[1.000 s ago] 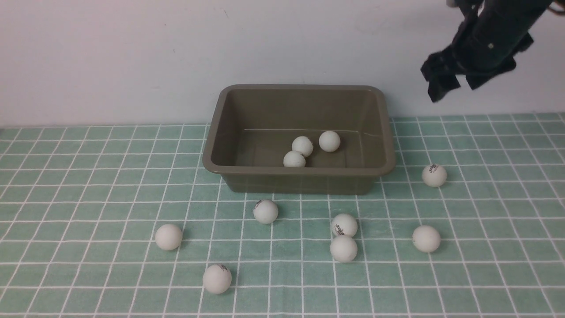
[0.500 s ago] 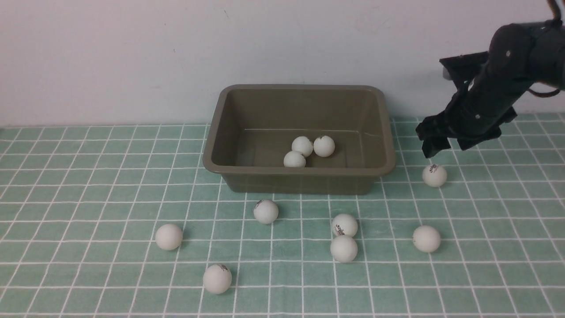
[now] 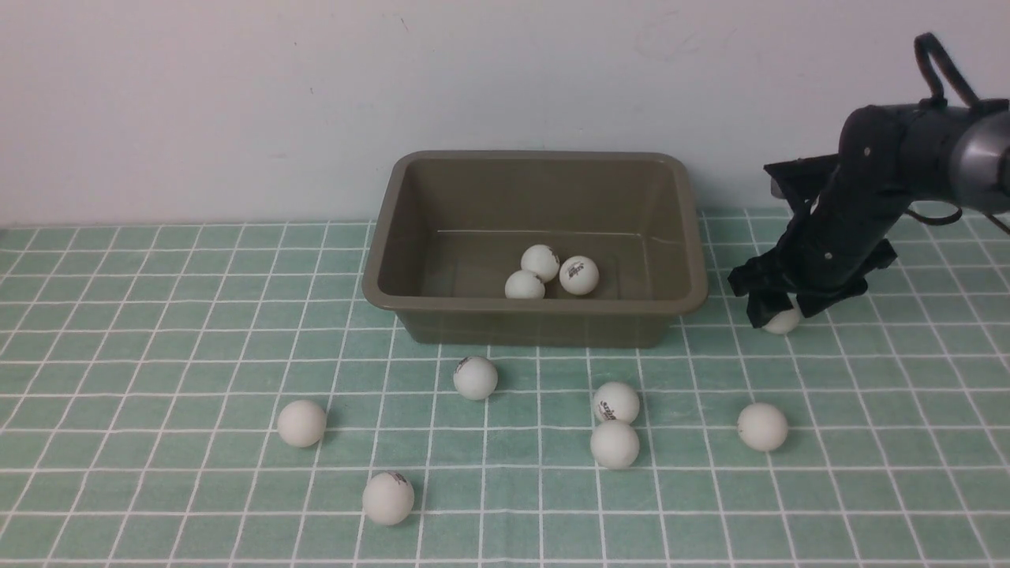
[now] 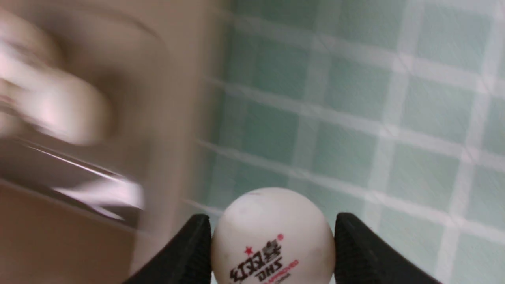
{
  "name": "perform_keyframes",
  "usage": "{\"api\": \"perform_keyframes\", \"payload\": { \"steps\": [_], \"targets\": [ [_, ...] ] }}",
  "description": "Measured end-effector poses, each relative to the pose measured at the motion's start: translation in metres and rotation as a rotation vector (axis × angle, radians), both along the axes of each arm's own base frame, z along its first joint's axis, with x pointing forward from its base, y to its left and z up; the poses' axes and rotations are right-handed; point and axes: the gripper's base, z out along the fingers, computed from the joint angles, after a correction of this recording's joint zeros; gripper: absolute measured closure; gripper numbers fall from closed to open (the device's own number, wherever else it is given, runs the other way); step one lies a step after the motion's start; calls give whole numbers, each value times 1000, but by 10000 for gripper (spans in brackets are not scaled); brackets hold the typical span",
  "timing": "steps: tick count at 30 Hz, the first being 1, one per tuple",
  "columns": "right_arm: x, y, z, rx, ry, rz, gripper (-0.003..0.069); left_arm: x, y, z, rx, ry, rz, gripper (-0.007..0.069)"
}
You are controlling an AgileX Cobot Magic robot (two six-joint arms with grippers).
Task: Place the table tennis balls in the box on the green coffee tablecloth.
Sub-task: 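Reach for and grasp a ping pong ball on the table, then release the ping pong ball into the bin and lift the gripper away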
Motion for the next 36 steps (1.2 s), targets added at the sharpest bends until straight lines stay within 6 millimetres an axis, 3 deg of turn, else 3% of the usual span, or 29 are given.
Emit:
{"api": "perform_keyframes", "payload": {
  "steps": [2,6,8,11,13,18,22,28,32,36],
  "targets": [
    [3,22,36,105,-95,61,299,0,0,0,0,0,0,629],
    [1,55,53,191,-177,161,299,0,0,0,0,0,0,629],
    [-2,78,54,204,-208,230,299,0,0,0,0,0,0,629],
    [-5,115,38,204,-232,338,299,0,0,0,0,0,0,629],
    [-3,122,27,200,-223,354,299,0,0,0,0,0,0,629],
    [3,126,4,189,-198,351,291,0,0,0,0,0,0,629],
    [8,126,-14,170,-167,348,225,0,0,0,0,0,0,629],
    [8,125,-24,139,-128,351,160,0,0,0,0,0,0,629],
    [8,121,-12,85,-111,384,148,0,0,0,0,0,0,629],
    [8,111,35,10,-144,383,148,0,0,0,0,0,0,629]
  ]
}}
